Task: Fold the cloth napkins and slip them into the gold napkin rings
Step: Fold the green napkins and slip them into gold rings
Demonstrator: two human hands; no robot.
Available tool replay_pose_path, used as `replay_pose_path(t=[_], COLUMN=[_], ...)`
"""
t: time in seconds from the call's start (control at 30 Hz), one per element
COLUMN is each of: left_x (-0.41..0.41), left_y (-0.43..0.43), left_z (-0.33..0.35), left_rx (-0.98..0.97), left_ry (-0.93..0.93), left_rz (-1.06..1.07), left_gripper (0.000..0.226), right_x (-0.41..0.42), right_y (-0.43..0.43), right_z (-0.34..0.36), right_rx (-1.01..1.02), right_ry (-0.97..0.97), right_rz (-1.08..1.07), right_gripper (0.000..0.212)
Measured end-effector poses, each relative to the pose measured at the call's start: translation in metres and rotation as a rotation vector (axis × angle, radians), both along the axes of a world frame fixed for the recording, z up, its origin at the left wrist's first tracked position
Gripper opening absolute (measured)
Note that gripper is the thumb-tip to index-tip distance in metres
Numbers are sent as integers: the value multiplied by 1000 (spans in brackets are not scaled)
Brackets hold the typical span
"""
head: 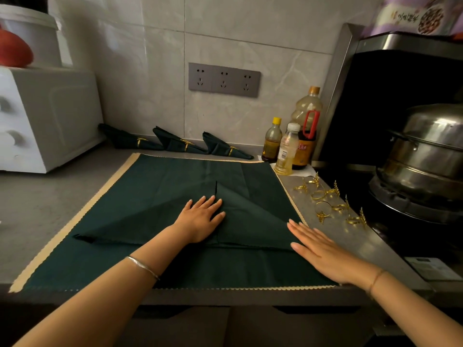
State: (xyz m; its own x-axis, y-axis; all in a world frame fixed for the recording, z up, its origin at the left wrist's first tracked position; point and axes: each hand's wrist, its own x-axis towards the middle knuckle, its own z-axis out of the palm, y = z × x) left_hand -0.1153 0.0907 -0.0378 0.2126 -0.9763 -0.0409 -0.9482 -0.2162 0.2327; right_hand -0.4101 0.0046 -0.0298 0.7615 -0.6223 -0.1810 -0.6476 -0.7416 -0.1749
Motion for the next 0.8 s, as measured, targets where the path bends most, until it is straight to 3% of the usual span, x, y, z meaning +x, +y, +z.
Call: replay_pose_path(t=[0.3, 0.5, 0.8], left_x=[-26, -29, -29], left_y=[67, 101, 107], left_z=[11, 15, 15], left_rx=[-95, -69, -90], left_ry=[58, 62, -67], left_rz=[-110, -213, -274], left_gripper=[54, 87, 89], right_x=[30, 45, 49], right_y=[33, 39, 38], right_z=[19, 17, 16], right_rx=[-102, -145, -166], right_ry=[-124, -120, -139], right_rz=[164, 187, 197], right_gripper=[54, 49, 47])
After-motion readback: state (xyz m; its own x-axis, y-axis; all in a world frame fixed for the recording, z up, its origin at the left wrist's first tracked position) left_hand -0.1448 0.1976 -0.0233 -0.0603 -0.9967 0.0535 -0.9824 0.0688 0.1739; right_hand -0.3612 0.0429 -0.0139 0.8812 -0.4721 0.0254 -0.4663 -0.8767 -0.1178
